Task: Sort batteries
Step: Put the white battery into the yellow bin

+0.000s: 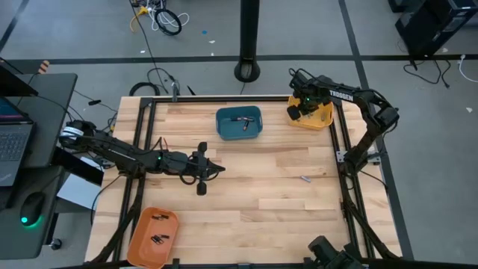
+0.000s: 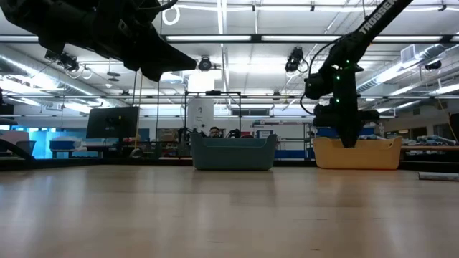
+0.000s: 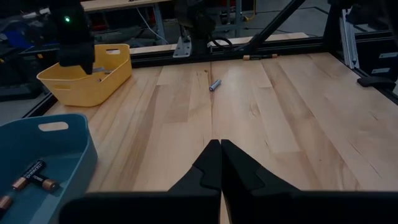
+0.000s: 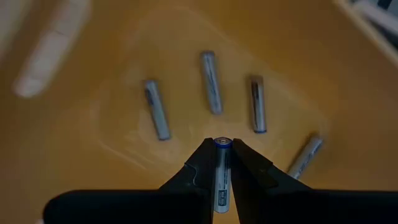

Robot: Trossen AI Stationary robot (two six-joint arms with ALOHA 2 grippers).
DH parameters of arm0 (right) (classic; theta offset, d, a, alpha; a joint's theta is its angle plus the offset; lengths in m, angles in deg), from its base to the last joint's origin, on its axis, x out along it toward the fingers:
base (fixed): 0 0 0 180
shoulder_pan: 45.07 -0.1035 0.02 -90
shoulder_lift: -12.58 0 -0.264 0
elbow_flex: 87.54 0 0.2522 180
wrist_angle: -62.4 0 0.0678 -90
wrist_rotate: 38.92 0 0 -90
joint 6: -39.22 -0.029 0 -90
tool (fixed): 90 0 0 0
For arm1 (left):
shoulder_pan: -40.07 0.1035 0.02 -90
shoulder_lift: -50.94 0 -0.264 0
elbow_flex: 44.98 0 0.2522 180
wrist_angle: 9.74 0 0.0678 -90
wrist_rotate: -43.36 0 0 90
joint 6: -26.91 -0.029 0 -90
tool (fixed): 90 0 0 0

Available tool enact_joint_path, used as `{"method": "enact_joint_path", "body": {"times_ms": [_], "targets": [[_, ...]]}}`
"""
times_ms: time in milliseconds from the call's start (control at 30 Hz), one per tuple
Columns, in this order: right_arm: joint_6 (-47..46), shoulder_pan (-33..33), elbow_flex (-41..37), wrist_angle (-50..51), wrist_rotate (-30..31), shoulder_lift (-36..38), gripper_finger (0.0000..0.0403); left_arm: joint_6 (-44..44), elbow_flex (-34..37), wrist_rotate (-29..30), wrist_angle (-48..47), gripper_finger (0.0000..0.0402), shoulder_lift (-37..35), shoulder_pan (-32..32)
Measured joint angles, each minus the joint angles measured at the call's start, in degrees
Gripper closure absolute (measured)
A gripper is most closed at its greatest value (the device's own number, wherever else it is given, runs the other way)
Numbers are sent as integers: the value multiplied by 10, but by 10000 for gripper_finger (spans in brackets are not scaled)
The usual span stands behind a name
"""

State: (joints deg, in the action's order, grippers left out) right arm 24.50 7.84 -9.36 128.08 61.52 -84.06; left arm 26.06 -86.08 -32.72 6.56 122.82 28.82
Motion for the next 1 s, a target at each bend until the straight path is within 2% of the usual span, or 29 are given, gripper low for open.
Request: {"method": "enact_joint_path", "body": {"times_ms": [633, 1000], "targets": [[-18, 11, -79, -95, -4, 0, 360, -2, 0, 0, 0, 396, 0, 0], [-17, 12, -80, -95, -5, 0, 329, -2, 0, 0, 0, 396, 0, 0]]}}
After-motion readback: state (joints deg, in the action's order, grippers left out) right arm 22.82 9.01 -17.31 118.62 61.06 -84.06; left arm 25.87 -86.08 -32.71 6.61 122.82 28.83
